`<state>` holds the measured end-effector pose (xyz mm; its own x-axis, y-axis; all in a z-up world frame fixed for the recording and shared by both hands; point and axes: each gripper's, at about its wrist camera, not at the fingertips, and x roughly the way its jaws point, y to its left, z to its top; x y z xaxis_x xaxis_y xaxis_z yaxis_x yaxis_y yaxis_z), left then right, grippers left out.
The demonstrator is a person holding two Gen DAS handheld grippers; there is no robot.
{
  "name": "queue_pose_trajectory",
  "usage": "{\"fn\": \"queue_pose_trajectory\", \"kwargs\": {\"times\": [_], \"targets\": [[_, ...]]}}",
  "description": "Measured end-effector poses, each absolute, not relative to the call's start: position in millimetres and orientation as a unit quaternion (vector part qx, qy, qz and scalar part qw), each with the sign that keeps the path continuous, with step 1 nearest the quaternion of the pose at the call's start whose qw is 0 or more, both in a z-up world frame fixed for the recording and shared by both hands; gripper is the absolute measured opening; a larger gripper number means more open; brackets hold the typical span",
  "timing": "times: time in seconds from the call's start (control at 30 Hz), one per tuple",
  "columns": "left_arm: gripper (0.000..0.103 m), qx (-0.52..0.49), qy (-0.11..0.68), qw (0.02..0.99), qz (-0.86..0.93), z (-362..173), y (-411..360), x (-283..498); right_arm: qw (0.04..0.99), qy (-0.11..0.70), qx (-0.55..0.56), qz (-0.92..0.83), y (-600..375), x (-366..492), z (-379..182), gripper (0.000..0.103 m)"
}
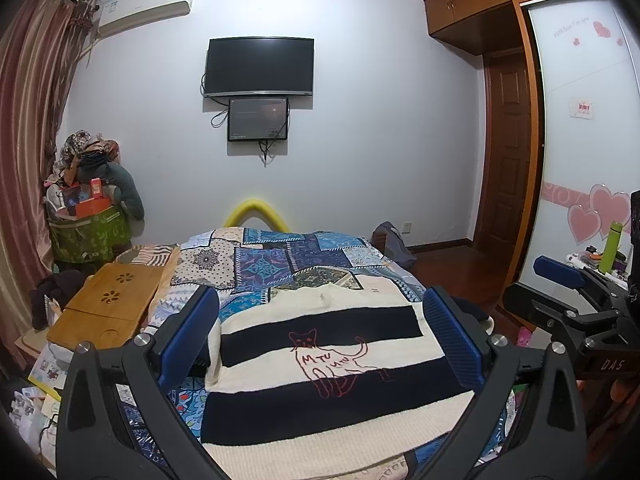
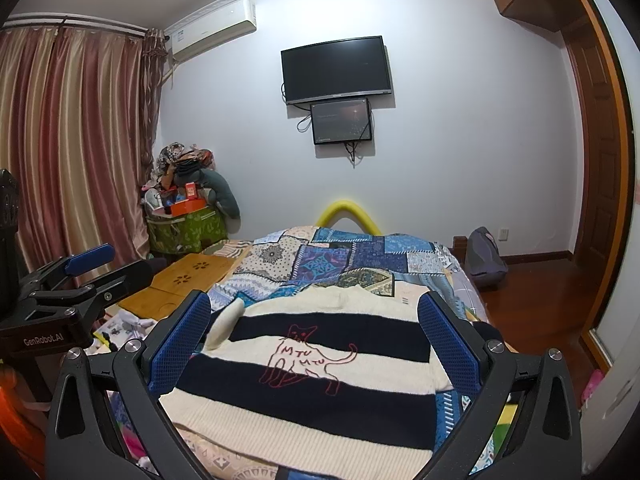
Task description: Fold small clothes
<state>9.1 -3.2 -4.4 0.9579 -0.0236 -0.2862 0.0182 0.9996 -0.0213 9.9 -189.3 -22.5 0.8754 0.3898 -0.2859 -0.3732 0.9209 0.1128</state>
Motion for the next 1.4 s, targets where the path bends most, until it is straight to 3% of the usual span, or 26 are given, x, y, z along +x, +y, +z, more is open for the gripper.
{"fn": "queue_pose_trajectory", "kwargs": {"times": [0.9, 1.17, 1.4], "targets": [[0.103, -0.029, 0.161, 0.986, -0.001, -18.4, 14.8, 28.4, 0.965, 0.176, 0.022, 0.195, -183.5, 28.4, -32.0, 0.103], [0.103, -0.044, 0.222, 0.973, 0.046, -56.1, 53.1, 67.2, 0.956, 0.215, 0.007, 0.201, -171.3, 68.4, -53.0, 0.103], [0.098, -0.106, 0.322, 0.938, 0.073, -121.3, 118.4, 105.5, 0.944, 0.263, 0.002, 0.197, -164.6, 110.9, -87.4, 0.103]]}}
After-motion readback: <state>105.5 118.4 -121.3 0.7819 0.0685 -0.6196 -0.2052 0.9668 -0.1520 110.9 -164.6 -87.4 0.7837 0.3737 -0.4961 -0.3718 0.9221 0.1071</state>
